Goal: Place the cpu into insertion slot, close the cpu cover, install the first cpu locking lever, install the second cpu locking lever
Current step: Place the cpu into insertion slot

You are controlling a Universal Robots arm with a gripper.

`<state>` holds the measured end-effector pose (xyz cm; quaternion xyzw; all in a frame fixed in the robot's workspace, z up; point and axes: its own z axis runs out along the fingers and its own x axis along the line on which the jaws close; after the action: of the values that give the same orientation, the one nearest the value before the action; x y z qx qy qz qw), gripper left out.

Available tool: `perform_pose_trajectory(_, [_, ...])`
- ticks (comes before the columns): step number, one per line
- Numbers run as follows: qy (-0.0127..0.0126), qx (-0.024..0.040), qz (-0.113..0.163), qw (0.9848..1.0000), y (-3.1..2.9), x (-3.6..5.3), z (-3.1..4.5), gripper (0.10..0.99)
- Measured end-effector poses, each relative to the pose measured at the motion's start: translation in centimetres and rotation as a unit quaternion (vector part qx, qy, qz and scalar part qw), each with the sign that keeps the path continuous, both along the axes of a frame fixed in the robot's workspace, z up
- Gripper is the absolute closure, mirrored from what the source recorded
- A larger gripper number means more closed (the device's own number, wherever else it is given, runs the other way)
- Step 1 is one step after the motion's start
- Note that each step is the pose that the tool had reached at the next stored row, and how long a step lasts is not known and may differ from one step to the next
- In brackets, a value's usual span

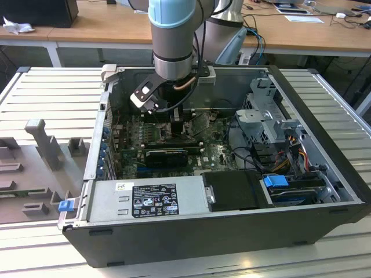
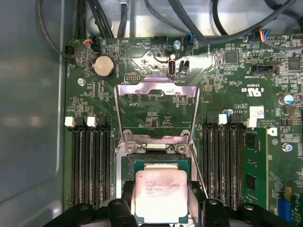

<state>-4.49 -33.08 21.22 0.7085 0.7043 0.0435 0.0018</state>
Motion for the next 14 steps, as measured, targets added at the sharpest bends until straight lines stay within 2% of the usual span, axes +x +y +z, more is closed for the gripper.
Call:
perform_pose_trajectory(3, [0.0029,-0.0003,0.0,1.0,0.03,0.0,-0.53,0.557])
perform_pose_trajectory(7, [0.0033,-0.0004,0.0,1.0,0.03,0.41,-0.72,0.557])
perform_pose_trajectory(14, [0.0033,-0.0013,0.0,1.0,0.17,0.02,-0.9,0.557])
